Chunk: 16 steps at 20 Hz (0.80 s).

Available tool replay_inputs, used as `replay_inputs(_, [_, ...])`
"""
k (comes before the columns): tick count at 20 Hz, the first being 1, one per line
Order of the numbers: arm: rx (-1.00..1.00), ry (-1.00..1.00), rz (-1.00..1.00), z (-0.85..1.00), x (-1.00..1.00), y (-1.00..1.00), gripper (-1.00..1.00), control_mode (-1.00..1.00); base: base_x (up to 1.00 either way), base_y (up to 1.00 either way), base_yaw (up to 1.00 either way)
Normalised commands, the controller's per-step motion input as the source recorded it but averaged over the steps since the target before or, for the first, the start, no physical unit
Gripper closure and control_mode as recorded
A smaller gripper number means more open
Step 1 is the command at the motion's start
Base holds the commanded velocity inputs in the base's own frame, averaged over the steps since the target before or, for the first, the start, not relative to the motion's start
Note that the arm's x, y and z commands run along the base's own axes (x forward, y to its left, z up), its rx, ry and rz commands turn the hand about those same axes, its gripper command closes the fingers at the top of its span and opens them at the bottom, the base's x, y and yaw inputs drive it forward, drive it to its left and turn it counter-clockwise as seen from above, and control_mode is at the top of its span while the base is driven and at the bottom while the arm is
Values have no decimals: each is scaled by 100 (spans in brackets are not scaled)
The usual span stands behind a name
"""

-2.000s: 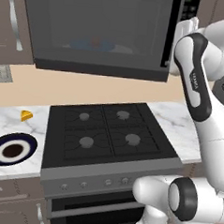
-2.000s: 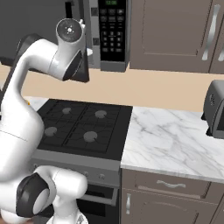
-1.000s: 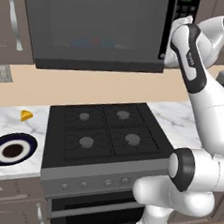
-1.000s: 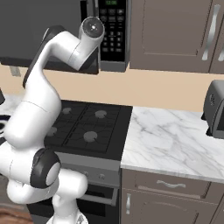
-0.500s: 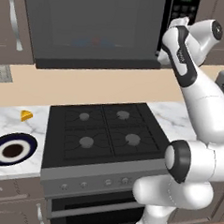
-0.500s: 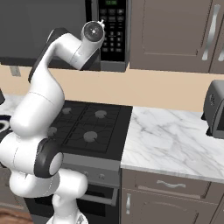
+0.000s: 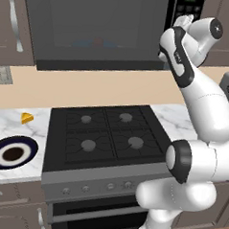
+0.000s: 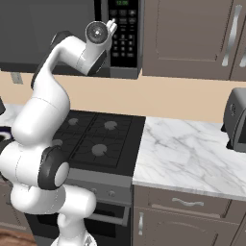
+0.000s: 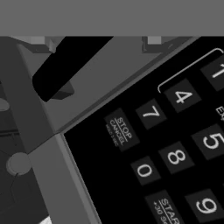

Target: Pick the bell pepper from the counter and place it in the microwave. Then turn on the microwave.

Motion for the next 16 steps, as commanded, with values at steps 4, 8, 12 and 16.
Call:
replay_inputs(4, [6,0,-12,-21,36,13,-100,-100,0,0,0])
replay_inputs(8, [8,0,-12,-25,36,11,-100,-100,0,0,0])
replay_inputs(12, [8,0,-11,-23,36,7,-100,-100,0,0,0])
replay_inputs(16, [8,0,-11,-22,36,7,-100,-100,0,0,0])
